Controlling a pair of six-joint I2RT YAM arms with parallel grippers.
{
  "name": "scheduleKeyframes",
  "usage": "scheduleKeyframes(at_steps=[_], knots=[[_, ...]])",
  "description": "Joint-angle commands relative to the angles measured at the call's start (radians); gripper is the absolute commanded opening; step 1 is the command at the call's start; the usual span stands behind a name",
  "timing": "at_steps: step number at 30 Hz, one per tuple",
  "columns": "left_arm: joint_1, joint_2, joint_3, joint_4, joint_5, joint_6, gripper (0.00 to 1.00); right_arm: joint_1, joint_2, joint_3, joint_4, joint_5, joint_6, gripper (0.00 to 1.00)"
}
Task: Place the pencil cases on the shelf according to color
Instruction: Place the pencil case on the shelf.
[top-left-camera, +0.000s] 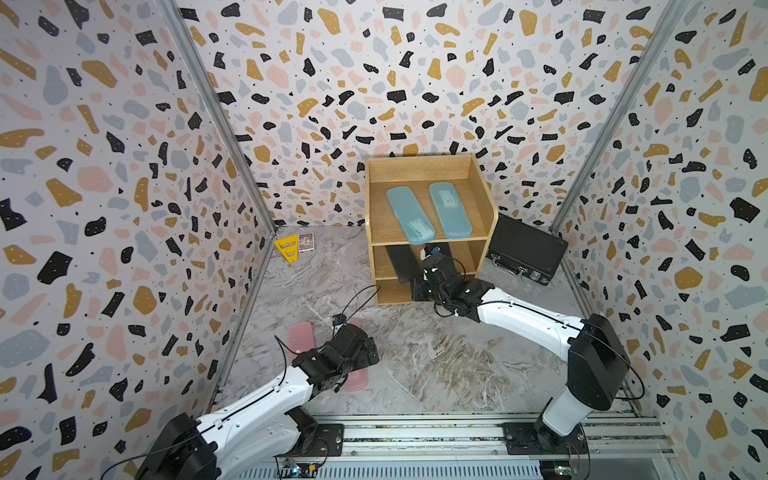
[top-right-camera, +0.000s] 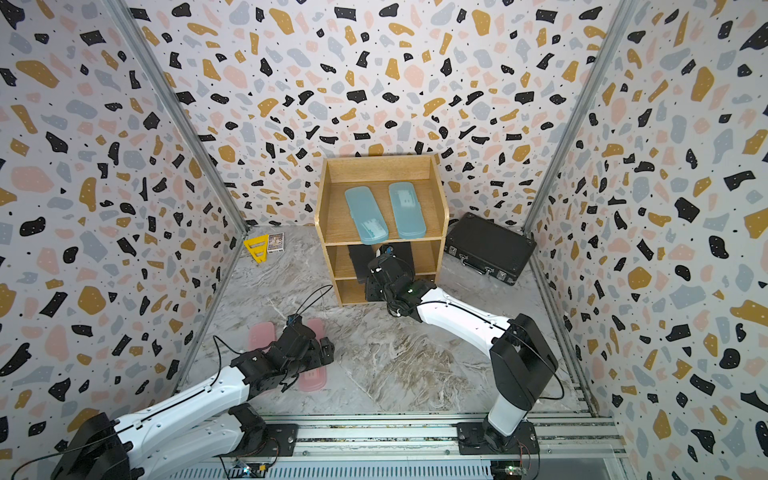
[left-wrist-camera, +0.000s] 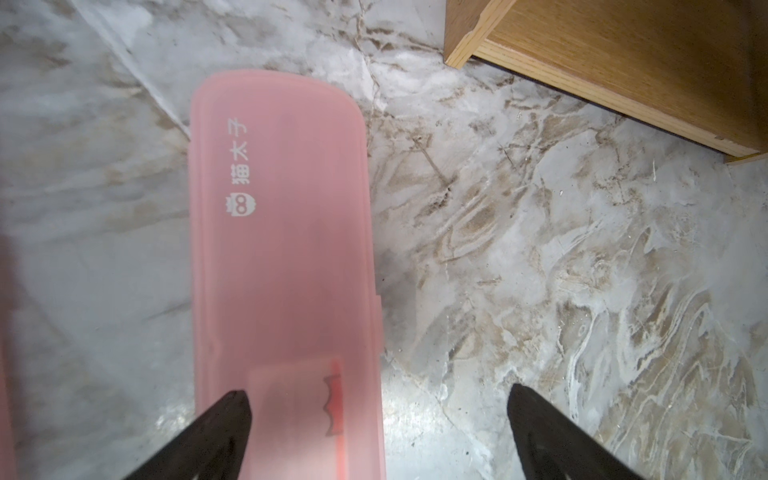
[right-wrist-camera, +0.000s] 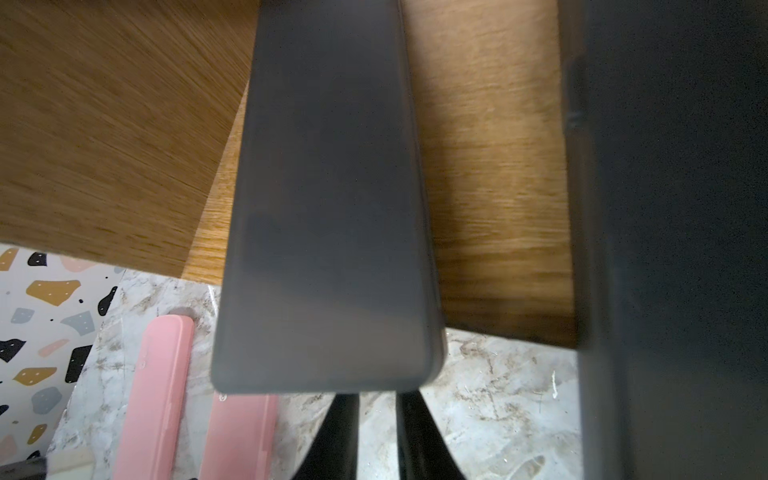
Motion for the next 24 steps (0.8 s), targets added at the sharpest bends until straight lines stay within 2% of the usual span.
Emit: scheduleKeyframes(at_steps=[1, 5, 8, 10, 14, 24], knots=[[0.005, -0.015, 0.001, -0.015, -0.026, 0.014, 1.00, -0.001, -0.041, 0.020, 0.028, -0.034, 0.005, 0.24], [0.005, -0.027, 0.023, -0.082, -0.053, 0.031, 1.00, 0.000, -0.123, -0.044, 0.017, -0.049, 0.007, 0.33], [0.005, -0.028, 0.028, -0.101, -0.062, 0.040, 1.00, 0.002, -0.194, -0.076, -0.071, -0.041, -0.004, 0.52], [0.005, -0.020, 0.024, -0.092, -0.057, 0.040, 1.00, 0.004, -0.257, -0.125, -0.096, -0.041, -0.010, 0.61], [0.005, 0.005, 0.029, -0.088, -0.036, 0.042, 1.00, 0.008, -0.375, -0.220, -0.161, -0.026, -0.014, 0.69], [0.004, 0.100, 0.014, -0.023, -0.038, 0.032, 1.00, 0.019, -0.636, -0.433, -0.314, -0.053, -0.038, 0.83]])
